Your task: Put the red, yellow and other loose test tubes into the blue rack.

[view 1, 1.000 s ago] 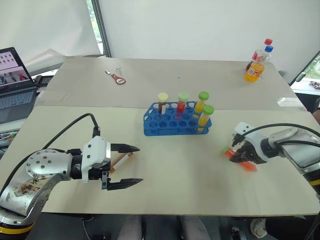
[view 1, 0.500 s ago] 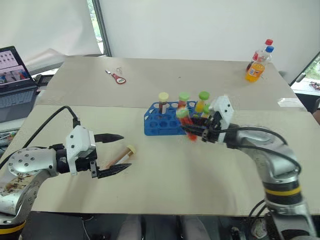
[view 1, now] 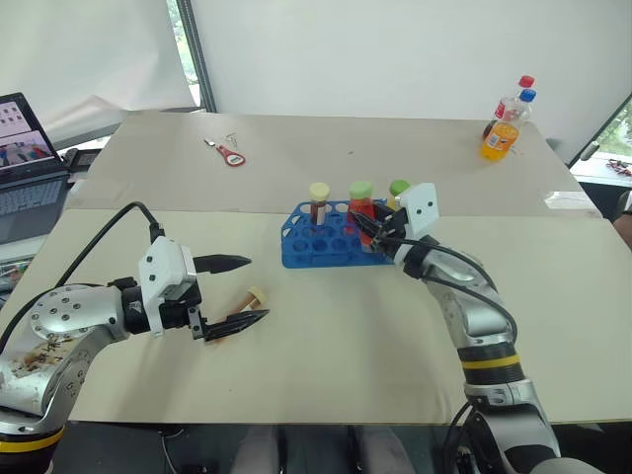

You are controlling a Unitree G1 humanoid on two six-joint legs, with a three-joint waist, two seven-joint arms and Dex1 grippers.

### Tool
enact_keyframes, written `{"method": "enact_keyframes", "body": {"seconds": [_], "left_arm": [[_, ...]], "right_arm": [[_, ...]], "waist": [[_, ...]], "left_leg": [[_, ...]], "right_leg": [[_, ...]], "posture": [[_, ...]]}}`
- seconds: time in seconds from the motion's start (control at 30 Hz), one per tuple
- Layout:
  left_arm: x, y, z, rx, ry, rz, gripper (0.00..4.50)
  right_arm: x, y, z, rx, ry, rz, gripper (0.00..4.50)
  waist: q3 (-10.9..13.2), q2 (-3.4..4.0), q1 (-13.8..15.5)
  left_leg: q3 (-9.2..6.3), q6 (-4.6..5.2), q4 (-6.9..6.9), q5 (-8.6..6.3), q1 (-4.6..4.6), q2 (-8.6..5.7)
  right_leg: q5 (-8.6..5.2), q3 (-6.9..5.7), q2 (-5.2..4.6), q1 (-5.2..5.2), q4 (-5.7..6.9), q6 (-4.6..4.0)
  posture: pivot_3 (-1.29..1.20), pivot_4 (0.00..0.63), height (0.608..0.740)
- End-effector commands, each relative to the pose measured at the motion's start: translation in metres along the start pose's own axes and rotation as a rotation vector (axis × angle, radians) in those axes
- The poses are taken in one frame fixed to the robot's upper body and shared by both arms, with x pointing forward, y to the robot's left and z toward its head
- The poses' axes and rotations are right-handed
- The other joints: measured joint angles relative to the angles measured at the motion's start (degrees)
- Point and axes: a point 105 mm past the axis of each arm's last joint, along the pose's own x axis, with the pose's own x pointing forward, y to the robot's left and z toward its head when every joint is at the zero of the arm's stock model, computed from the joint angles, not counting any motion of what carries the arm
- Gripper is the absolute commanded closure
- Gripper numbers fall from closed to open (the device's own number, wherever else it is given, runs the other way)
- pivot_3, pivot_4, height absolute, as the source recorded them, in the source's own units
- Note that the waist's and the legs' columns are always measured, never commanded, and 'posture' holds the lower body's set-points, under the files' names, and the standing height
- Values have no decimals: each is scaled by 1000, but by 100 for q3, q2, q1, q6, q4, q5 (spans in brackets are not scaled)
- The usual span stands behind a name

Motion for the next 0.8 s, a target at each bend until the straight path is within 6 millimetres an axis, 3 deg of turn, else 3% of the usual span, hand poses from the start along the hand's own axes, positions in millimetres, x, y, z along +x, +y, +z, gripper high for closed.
{"method": "enact_keyframes", "body": {"seconds": [0.03,0.3,0.8], "left_arm": [[0,-2,10,26,-22,-7,0],[4,3,24,-18,-93,18,0],[11,6,31,-27,-117,16,0]], "right_arm": [[5,0,14,-30,-70,-14,3477],[10,14,5,-4,-69,9,3477],[11,7,-12,54,-130,-180,3478]], "waist": [[0,0,2],[0,0,-25],[0,0,-108]], "left_leg": [[0,0,0,0,0,0],[-6,0,1,0,2,0],[-49,-3,-1,1,2,-2]], "right_leg": [[0,0,0,0,0,0],[0,0,-1,0,7,0],[1,0,-3,0,15,-1]], "posture": [[0,150,733],[0,150,733],[0,150,733]]}}
